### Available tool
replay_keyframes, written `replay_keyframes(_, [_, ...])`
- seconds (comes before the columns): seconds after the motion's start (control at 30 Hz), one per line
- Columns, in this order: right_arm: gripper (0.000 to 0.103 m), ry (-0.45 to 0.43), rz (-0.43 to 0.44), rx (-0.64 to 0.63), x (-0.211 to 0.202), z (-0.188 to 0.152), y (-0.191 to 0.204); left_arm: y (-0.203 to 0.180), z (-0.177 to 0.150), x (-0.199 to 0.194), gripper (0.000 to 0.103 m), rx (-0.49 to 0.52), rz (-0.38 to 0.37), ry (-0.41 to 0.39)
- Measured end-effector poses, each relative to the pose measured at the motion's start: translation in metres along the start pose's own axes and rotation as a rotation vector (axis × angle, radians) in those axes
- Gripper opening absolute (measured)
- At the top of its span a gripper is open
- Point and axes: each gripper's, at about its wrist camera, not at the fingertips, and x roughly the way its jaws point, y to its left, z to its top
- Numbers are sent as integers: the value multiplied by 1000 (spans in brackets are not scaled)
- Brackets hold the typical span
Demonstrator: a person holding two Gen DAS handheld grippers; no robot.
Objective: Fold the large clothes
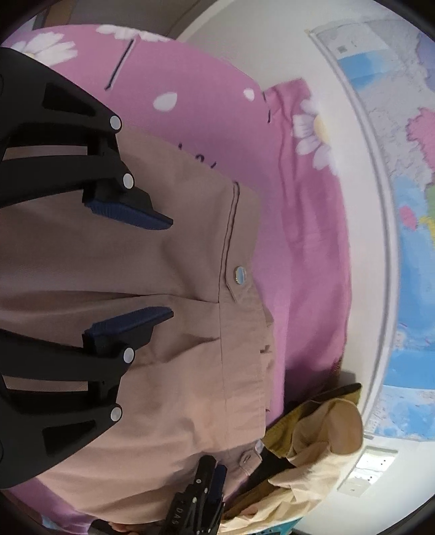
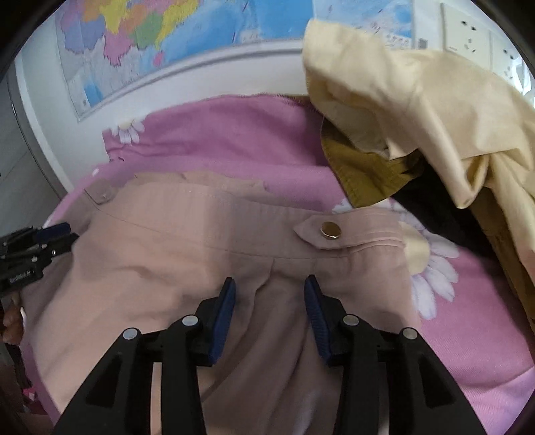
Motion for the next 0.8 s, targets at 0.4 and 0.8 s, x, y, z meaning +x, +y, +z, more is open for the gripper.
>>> replay_keyframes(0.4, [72, -29, 333, 333, -105, -78, -57, 20, -44, -65, 68, -60, -152, -52])
replay_keyframes(0.8, [77, 128, 511, 572, -110, -178, -64, 53, -131, -77, 68, -188, -443, 126])
